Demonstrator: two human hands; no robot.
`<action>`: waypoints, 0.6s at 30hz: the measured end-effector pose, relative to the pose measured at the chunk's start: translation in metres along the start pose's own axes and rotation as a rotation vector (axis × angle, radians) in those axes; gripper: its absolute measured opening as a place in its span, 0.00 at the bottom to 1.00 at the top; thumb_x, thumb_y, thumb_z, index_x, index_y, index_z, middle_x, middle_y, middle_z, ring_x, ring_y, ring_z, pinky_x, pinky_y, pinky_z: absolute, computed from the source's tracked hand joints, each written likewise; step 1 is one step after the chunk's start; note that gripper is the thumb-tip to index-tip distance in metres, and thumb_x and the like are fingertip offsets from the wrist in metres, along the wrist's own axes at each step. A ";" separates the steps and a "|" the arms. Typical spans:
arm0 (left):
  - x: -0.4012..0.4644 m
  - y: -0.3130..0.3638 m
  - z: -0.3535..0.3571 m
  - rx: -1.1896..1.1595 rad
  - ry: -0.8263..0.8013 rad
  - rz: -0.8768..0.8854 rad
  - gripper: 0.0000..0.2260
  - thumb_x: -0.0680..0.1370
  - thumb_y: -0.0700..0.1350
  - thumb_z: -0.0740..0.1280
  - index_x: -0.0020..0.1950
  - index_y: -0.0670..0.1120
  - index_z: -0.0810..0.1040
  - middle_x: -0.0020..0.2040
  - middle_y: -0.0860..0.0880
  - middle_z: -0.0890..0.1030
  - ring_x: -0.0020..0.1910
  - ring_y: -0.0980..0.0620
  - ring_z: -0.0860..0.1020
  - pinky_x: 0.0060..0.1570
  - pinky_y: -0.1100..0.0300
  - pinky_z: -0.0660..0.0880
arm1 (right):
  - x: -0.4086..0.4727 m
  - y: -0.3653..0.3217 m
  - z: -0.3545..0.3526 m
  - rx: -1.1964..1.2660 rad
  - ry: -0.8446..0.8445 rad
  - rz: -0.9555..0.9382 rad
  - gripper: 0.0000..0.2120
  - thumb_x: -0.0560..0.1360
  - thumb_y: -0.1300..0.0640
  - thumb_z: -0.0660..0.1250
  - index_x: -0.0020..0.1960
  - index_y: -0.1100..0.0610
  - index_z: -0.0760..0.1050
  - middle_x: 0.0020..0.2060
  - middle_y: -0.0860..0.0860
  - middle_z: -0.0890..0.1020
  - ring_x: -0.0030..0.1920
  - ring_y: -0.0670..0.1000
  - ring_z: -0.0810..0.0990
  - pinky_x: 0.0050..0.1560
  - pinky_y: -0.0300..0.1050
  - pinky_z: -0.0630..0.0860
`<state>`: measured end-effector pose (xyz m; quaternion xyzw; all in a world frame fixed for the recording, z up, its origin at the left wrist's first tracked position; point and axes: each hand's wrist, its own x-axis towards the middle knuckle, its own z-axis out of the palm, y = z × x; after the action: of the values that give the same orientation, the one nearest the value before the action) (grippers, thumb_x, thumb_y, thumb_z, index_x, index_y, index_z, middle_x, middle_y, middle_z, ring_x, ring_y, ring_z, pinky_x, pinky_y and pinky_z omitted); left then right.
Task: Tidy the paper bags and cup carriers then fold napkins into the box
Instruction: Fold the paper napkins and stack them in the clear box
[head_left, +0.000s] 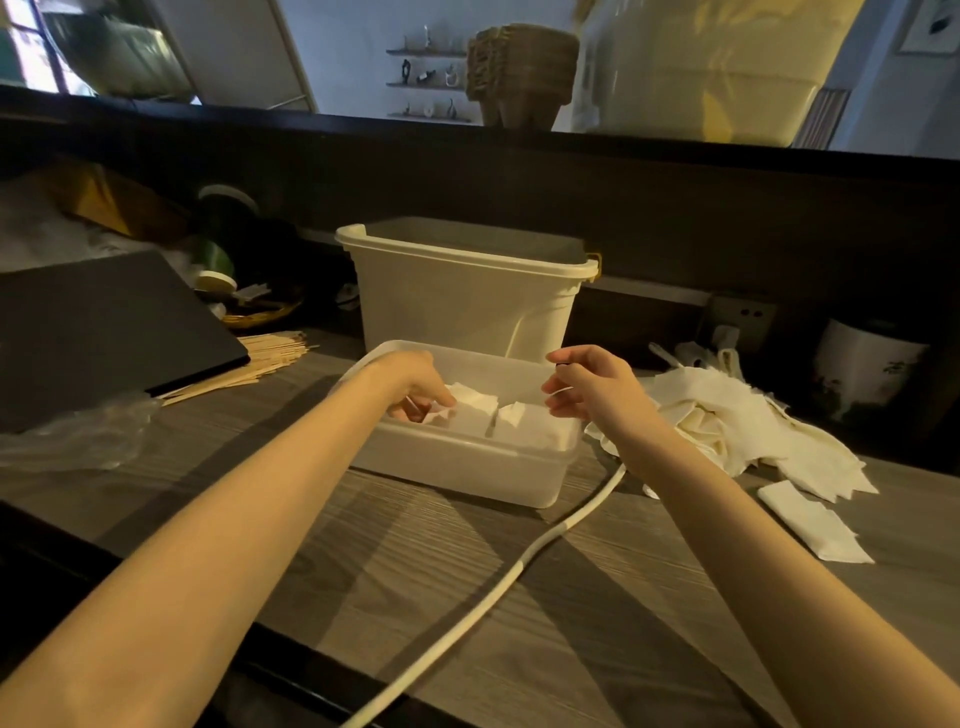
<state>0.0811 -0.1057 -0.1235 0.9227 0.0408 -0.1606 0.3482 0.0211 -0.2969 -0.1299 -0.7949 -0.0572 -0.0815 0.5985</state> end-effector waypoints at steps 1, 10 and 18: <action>0.000 0.000 -0.001 0.009 0.001 -0.002 0.19 0.76 0.41 0.68 0.64 0.38 0.68 0.53 0.42 0.78 0.49 0.47 0.77 0.51 0.53 0.76 | 0.000 0.001 0.000 -0.001 0.000 0.002 0.06 0.80 0.62 0.58 0.54 0.56 0.72 0.40 0.52 0.79 0.38 0.47 0.79 0.41 0.38 0.79; -0.005 0.004 0.005 0.058 0.007 0.019 0.19 0.77 0.43 0.67 0.64 0.38 0.69 0.57 0.41 0.78 0.53 0.45 0.79 0.55 0.52 0.76 | -0.002 0.000 0.001 -0.020 -0.013 -0.011 0.08 0.80 0.63 0.58 0.55 0.58 0.73 0.39 0.52 0.79 0.38 0.46 0.78 0.42 0.37 0.78; -0.031 0.034 0.005 -0.083 0.133 0.231 0.14 0.78 0.46 0.65 0.62 0.43 0.74 0.53 0.47 0.78 0.45 0.51 0.77 0.41 0.59 0.74 | -0.015 -0.015 -0.017 -0.038 0.040 -0.011 0.08 0.79 0.62 0.58 0.55 0.57 0.74 0.40 0.51 0.79 0.38 0.47 0.78 0.40 0.40 0.78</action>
<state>0.0568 -0.1341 -0.0956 0.9146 -0.0361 -0.0562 0.3987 0.0030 -0.3089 -0.1144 -0.8039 -0.0483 -0.1019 0.5840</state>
